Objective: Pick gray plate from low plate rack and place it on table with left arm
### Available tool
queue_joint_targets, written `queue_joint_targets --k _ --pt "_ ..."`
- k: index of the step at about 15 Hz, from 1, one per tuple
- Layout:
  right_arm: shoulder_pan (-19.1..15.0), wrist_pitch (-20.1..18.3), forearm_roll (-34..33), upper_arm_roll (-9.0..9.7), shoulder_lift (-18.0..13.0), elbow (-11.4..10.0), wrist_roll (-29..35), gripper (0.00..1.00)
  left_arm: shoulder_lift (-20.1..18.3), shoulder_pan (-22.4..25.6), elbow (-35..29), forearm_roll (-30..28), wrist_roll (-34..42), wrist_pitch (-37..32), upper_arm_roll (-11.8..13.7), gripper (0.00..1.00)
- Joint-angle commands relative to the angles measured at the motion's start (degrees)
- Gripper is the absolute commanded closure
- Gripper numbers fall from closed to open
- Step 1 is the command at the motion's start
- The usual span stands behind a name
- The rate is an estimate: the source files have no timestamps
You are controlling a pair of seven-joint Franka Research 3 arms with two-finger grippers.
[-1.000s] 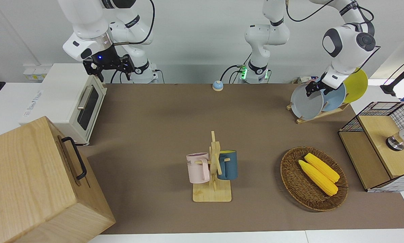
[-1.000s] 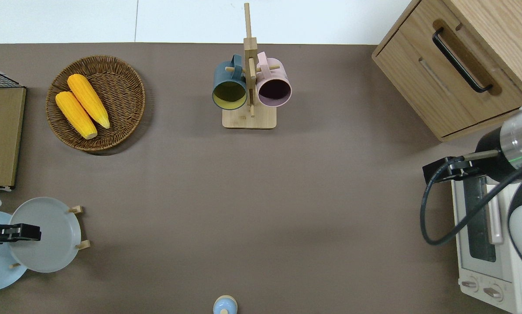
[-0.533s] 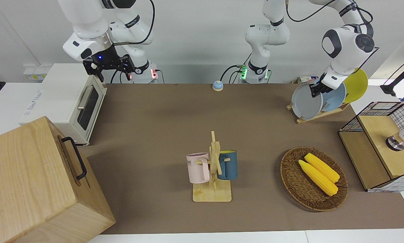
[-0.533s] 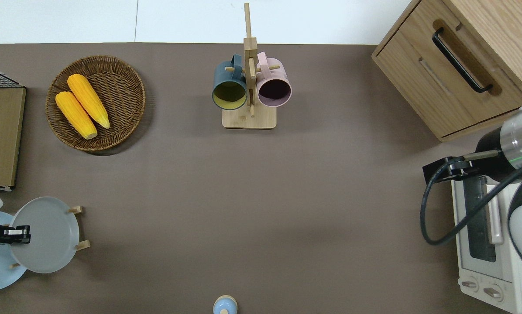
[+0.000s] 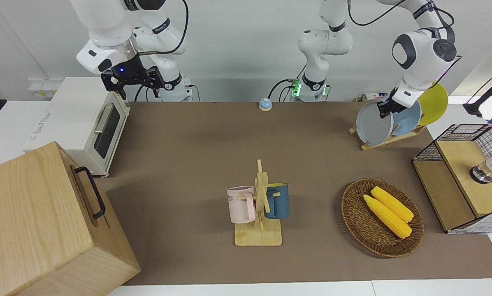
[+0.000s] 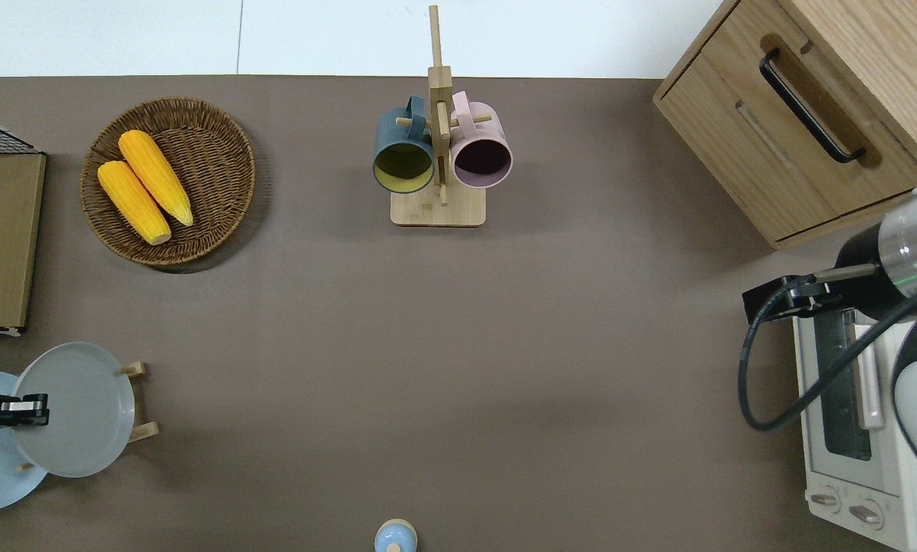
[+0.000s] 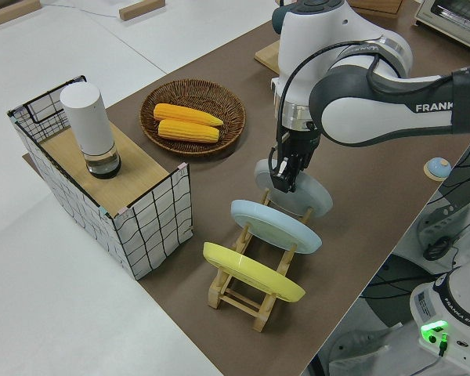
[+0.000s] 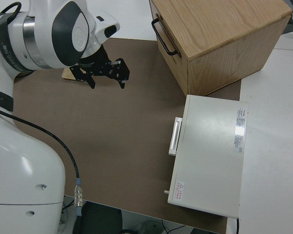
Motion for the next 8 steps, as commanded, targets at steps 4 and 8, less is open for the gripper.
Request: queue_joint_targets --k 4,8 --pt "-1.32 -0.62 -0.28 1.21 -0.12 0.41 0.68 0.017 -1.39 -0.37 9.47 1.46 -0.11 -9.57 -0.13 1.00" --pt "-1.32 -0.62 -0.37 1.21 -0.12 0.41 0.68 0.017 -1.47 -0.64 17.28 1.37 -0.11 -16.68 -0.66 1.00"
